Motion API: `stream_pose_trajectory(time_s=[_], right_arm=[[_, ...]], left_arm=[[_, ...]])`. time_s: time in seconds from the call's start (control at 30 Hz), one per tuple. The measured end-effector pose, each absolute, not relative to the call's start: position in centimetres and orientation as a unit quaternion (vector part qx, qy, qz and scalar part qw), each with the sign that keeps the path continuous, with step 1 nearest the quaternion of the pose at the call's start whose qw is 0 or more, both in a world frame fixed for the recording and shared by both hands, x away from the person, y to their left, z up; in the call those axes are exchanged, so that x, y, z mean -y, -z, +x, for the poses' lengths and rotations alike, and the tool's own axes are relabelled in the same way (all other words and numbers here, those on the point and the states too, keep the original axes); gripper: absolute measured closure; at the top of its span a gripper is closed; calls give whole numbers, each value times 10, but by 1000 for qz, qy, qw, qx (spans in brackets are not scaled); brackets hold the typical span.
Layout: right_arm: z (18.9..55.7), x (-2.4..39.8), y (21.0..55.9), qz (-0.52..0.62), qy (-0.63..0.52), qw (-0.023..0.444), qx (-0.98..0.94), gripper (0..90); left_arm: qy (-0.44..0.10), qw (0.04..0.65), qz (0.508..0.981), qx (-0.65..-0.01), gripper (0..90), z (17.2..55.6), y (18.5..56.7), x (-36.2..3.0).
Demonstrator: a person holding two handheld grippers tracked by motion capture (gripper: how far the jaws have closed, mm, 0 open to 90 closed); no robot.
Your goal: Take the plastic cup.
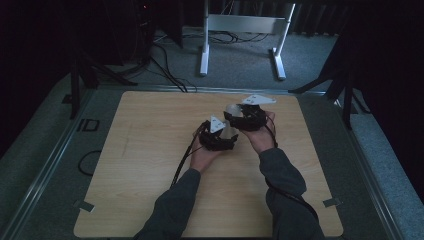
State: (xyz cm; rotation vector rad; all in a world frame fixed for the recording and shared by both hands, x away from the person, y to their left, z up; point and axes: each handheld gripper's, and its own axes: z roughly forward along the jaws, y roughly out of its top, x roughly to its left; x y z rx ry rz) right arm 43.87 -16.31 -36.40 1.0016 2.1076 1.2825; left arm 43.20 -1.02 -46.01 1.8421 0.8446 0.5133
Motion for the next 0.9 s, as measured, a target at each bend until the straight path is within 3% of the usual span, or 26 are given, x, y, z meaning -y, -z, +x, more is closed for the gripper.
stream_pose_trajectory(time_s=[0.9], right_arm=[[439, 165, 357, 365, -477, 232, -765, 399]], left_arm=[[-231, 489, 765, -349, 205, 432, 463, 13]])
